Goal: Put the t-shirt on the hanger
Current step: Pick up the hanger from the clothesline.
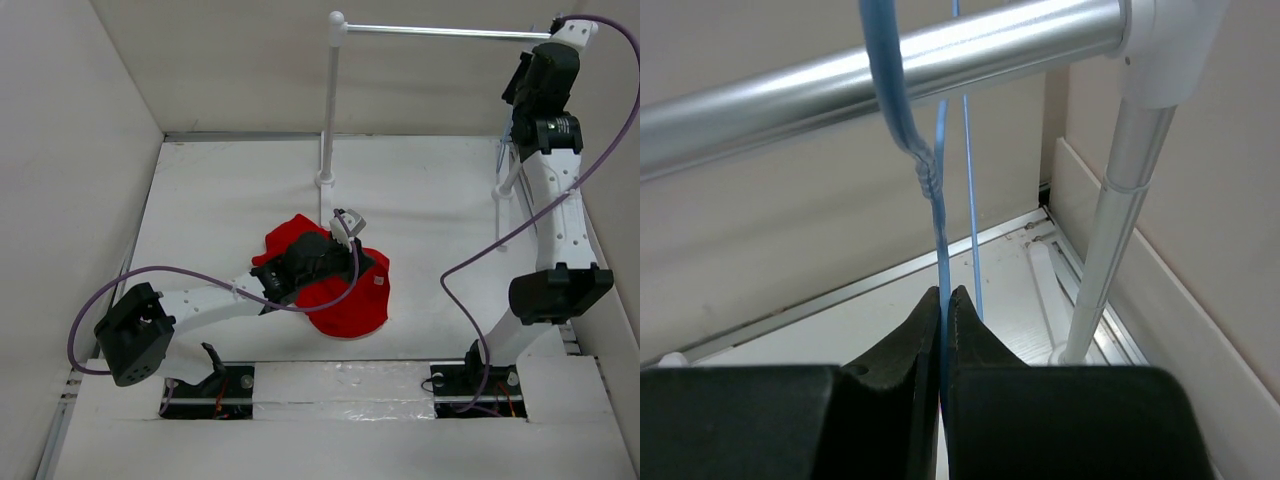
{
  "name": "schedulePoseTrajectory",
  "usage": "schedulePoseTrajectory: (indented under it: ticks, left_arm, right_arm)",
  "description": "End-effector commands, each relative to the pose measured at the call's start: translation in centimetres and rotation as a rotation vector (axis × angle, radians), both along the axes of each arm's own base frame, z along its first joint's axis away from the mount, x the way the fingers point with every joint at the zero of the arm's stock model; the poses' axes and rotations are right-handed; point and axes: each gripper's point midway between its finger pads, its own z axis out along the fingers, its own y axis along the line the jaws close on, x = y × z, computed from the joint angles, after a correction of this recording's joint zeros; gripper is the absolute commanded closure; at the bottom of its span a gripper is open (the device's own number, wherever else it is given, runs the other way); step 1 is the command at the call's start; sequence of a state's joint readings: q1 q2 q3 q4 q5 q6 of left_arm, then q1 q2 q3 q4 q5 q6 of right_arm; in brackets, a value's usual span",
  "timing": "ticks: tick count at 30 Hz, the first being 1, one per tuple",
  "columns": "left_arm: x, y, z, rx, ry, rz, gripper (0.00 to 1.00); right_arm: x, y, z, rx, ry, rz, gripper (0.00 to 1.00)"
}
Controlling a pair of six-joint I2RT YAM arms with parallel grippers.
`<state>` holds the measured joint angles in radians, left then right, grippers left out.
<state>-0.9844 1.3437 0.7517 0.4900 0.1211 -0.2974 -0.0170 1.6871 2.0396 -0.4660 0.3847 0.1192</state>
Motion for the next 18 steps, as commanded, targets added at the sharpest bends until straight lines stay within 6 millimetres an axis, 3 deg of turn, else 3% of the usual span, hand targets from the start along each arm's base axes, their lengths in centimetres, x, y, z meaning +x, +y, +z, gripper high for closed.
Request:
schedulePoseTrajectory:
  ticks: [1,2,3,4,6,10,11,12,13,16,17,18]
  left_arm:
    - [0.1,-0.3,2.9,-0.083,-0.054,-0.005,1.00]
    - [0.1,-0.2,2.9,-0.083,-0.054,-0.002,1.00]
    - [0.2,-0.1,2.8,-0.078,-0.056,0.003,1.00]
    - [0.3,0.0,2.8,-0.076,-0.060,0.009,1.00]
    - [0.6,0.2,2.8,-0.068,-0.067,0.029,1.00]
    - [0.7,0.5,2.9,-0.066,-0.072,0.040,1.00]
    - [0.6,0.5,3.0,-0.069,-0.071,0.035,1.00]
    - [0.5,0.4,3.1,-0.073,-0.070,0.029,1.00]
    - [0.8,0.6,3.1,-0.077,-0.067,0.037,1.00]
    - [1.1,0.9,3.0,-0.084,-0.057,0.038,1.00]
    - [1.1,0.9,2.9,-0.085,-0.054,0.039,1.00]
    - [1.2,0.9,2.9,-0.083,-0.053,0.039,1.00]
  right_arm:
    - [-2.5,0.4,4.5,-0.013,-0.138,-0.006,1.00]
    - [-2.2,0.6,3.3,-0.007,-0.127,0.005,1.00]
    - [-2.4,1.3,3.2,0.010,-0.139,0.028,1.00]
    - [-3.2,1.6,4.4,0.014,-0.186,0.044,1.00]
    - [-3.3,2.8,3.3,0.021,-0.173,0.071,1.00]
    - [-4.4,3.8,3.0,0.023,-0.179,0.083,1.00]
    - [-4.8,4.4,2.7,0.027,-0.181,0.097,1.00]
    - [-5.4,4.3,3.6,0.028,-0.207,0.096,1.00]
    - [-5.5,4.8,2.8,0.030,-0.196,0.106,1.00]
    - [-7.2,5.6,3.4,0.058,-0.233,0.126,1.00]
    - [-7.3,6.4,2.2,0.065,-0.213,0.148,1.00]
    - [-8.4,6.7,2.6,0.090,-0.236,0.158,1.00]
